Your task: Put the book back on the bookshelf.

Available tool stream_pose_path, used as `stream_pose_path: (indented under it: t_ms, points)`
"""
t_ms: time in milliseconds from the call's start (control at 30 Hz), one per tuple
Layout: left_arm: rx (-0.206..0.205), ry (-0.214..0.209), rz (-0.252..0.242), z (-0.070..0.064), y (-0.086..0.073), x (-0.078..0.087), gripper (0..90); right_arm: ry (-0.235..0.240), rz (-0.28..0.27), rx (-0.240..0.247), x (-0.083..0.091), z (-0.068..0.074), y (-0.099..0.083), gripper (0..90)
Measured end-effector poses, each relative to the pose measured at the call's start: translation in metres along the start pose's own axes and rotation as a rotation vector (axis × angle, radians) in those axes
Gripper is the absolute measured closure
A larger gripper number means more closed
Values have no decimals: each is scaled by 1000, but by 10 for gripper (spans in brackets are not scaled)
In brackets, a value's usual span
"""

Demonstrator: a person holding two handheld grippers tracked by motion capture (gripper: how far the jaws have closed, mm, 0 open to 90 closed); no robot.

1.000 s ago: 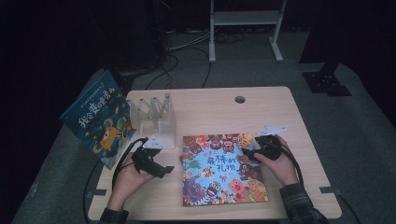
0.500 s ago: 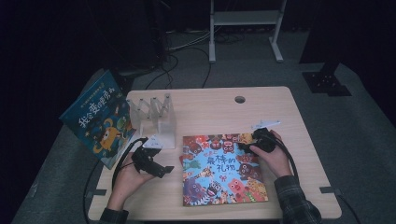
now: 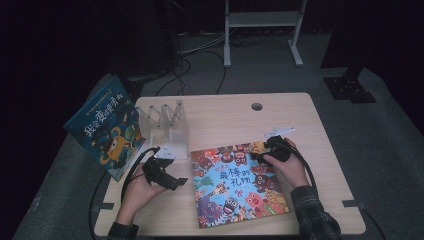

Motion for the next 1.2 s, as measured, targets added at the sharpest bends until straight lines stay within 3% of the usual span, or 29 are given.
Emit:
stream_pose_path:
  t_ms: [433,800,967,1200]
  points:
    - [8,-14,-4,0,-1,-5,64,61,18,63,-20,31,17,229]
    - [15,-42,20,-6,-4,-15,63,110,23,100,-31,55,24,229]
    - [8,-64,34,-11,-4,-23,63,104,40,111,-28,56,22,227]
    - [21,-105,47,-18,-8,-33,63,77,32,106,-4,45,9,227]
Point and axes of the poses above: each handheld gripper's, and its own axes: x roughly backward along the jaws, y roughly out of its top, z roughly to its left, the point moved 9 cm from there along -x, roughly forward along the jaws, and after that the axes turned 1 degree about -z, right-handed, at the moved point
